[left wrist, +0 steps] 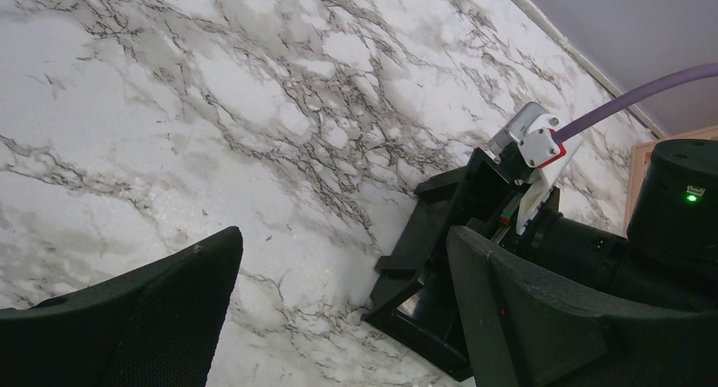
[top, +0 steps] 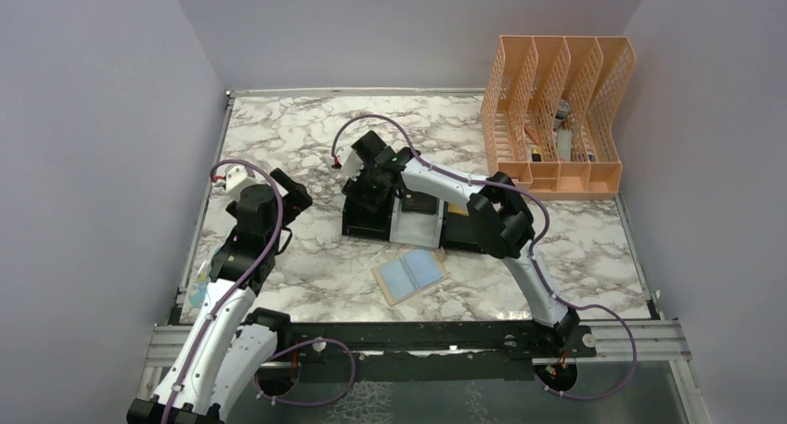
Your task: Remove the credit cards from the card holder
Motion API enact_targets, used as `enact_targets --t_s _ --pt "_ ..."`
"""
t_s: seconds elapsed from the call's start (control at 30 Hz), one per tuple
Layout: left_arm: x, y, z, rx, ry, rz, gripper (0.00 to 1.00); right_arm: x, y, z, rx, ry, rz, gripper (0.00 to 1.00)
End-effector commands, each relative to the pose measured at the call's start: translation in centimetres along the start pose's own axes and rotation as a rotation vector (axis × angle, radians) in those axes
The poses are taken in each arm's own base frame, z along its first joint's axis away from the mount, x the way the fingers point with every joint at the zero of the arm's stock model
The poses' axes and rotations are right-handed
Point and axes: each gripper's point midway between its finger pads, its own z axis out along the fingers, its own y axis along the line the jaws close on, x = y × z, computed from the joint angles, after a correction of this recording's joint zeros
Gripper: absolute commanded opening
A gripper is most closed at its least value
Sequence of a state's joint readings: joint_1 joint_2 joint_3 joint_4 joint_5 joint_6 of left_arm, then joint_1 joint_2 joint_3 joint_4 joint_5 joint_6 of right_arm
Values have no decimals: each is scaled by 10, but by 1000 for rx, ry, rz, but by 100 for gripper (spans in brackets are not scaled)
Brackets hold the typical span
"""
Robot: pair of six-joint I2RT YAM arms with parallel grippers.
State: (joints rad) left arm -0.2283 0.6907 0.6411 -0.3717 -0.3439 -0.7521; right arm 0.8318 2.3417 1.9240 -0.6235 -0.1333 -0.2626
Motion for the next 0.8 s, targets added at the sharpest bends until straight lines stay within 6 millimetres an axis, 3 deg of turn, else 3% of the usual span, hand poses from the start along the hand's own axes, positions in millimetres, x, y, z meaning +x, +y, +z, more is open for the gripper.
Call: enact_targets --t_s 0.0,0.3,0.57,0.77 --pt "-7 -8 -1 34 -16 -2 94 60 34 24 -154 185 61 60" --pt "-7 -8 -1 34 -15 2 94 55 44 20 -220 169 59 47" --pt "-8 -9 -1 36 -15 1 94 17 60 -5 -335 45 23 46" --pt "-9 -9 -1 37 -18 0 94 -20 23 -27 -124 -58 14 58"
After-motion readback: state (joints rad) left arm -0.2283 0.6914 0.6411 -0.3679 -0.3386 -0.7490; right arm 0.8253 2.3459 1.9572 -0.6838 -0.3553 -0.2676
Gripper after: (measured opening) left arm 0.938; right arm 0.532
